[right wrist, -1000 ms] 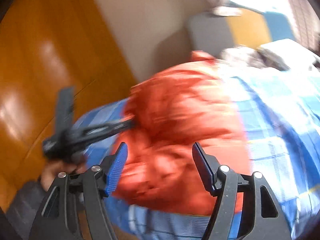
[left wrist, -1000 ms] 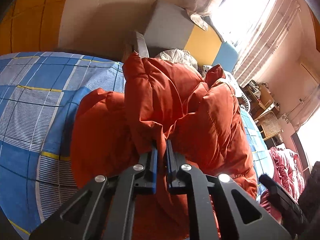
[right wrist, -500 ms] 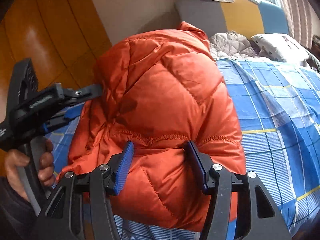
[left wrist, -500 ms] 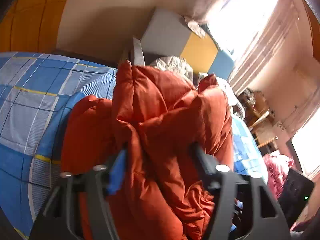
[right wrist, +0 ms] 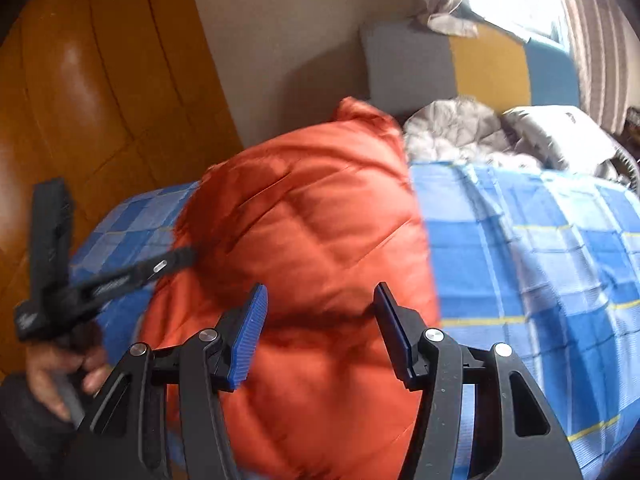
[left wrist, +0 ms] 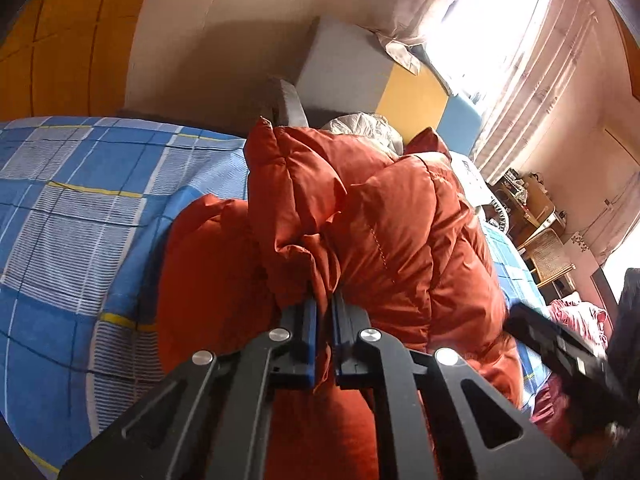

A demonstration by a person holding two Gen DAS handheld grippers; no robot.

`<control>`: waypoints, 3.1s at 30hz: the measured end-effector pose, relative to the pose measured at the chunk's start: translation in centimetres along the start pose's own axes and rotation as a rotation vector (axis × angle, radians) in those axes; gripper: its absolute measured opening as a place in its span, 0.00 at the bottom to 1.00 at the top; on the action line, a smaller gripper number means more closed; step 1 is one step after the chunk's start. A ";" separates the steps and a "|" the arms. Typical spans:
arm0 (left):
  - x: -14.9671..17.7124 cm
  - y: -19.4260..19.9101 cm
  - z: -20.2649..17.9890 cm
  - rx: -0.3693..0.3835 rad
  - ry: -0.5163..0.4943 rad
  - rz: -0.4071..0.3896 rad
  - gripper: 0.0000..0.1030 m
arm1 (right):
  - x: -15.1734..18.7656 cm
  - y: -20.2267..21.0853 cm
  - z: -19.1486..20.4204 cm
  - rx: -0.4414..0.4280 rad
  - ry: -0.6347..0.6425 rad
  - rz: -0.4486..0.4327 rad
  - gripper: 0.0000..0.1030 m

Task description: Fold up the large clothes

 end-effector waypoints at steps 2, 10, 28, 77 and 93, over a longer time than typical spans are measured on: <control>0.2 0.5 0.4 -0.005 -0.001 -0.007 0.04 | -1.1 -0.8 -0.1 0.018 -0.015 -0.012 0.54; 1.1 1.8 1.8 -0.022 -0.005 -0.015 0.04 | -5.1 -4.9 1.1 0.047 -0.025 -0.013 0.54; 3.3 -0.8 5.4 -0.112 0.035 0.050 0.05 | -1.8 -11.4 5.7 0.086 0.127 0.082 0.55; 3.2 -2.1 5.9 -0.348 0.021 0.076 0.62 | -1.0 -9.5 -3.7 -0.271 -0.190 0.273 0.90; 5.0 -3.5 6.9 -0.132 0.136 -0.017 0.30 | 1.8 -12.9 -2.4 -0.525 -0.273 0.441 0.59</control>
Point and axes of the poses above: each gripper's, at about its wrist camera, not at the fingertips, and y roughly against the way its jaws point, z to its left, x to its underside, the point moved 7 cm from there along -y, roughly the way its jaws point, and after that the axes turned 9 degrees about -y, right-handed, at the moved point
